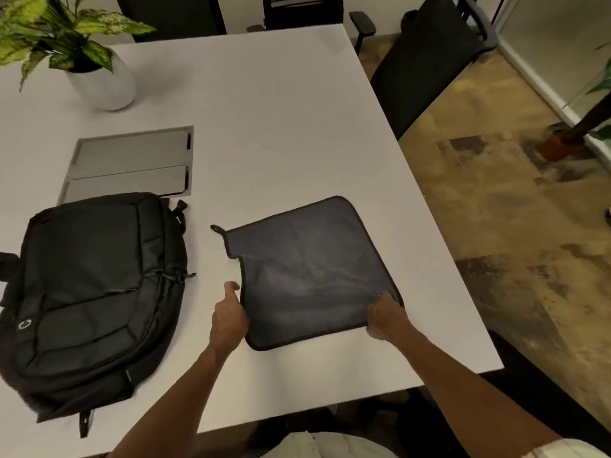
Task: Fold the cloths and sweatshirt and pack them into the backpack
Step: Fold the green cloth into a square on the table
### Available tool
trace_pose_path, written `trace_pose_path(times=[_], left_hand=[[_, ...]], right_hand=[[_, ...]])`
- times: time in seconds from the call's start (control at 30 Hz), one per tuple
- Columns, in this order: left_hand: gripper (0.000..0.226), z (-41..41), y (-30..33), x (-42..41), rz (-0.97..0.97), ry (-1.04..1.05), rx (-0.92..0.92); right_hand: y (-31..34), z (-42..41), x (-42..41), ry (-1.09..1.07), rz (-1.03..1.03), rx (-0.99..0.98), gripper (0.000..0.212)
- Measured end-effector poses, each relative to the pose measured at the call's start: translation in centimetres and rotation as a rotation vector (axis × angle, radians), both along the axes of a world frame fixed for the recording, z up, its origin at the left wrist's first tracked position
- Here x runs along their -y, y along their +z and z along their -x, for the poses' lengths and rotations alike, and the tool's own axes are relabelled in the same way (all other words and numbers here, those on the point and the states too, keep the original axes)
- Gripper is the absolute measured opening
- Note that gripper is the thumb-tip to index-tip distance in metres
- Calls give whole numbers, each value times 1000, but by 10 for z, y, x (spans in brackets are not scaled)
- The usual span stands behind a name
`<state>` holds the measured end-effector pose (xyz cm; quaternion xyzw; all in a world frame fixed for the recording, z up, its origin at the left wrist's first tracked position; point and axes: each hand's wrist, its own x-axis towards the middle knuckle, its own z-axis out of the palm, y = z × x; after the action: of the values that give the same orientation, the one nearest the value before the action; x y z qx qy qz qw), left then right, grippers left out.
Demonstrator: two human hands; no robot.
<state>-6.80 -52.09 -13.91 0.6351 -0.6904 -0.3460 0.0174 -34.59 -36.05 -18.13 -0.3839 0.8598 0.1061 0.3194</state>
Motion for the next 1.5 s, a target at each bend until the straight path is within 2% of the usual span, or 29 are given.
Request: trace_pose_path(times=[0.1, 0.17, 0.27, 0.4, 0.5, 0.57, 0.63, 0.7, 0.8, 0.93, 1.07, 1.17, 1.27, 1.33, 1.5], left_hand=[[19, -1, -5, 9, 20, -65, 50], [15, -7, -7, 13, 26, -84, 107], [22, -26, -16, 15, 61, -94, 199], [30, -63, -30, 14, 104, -117, 331], [32, -80, -33, 15, 139, -230, 433], [39, -83, -32, 12, 164, -408, 511], [62, -84, -35, 8, 228, -507, 514], [77, -83, -40, 6, 202, -573, 438], [75, -78, -55, 4, 67, -645, 422], [90, -66, -58, 4, -28, -688, 427], [92, -59, -56, -7, -10, -728, 424], [90, -58, -54, -22, 55, -712, 363], [65, -62, -59, -35, 162, -717, 221], [49, -67, -61, -40, 190, -705, 144], [24, -70, -59, -40, 89, -739, 119]], right_hand=[[16, -7, -5, 122, -175, 142, 20], [26, -15, -7, 196, -276, 192, 30], [26, -24, -13, 239, -183, 305, 30], [15, -36, -16, 155, 7, 441, 31], [5, -43, -12, 192, 257, 183, 27], [0, -45, -9, 288, 347, 51, 38], [-4, -43, -7, 417, 237, 21, 63], [-9, -36, -4, 480, 112, 1, 78], [-11, -22, 1, 508, 31, -33, 83], [-9, -1, 10, 450, -57, -78, 87], [-6, 9, 10, 391, -44, -127, 82], [-5, -3, 3, 377, 143, -59, 77], [-1, -18, -10, 482, 370, 19, 60], [1, -27, -19, 561, 439, 61, 44], [1, -27, -35, 606, 329, 197, 20]])
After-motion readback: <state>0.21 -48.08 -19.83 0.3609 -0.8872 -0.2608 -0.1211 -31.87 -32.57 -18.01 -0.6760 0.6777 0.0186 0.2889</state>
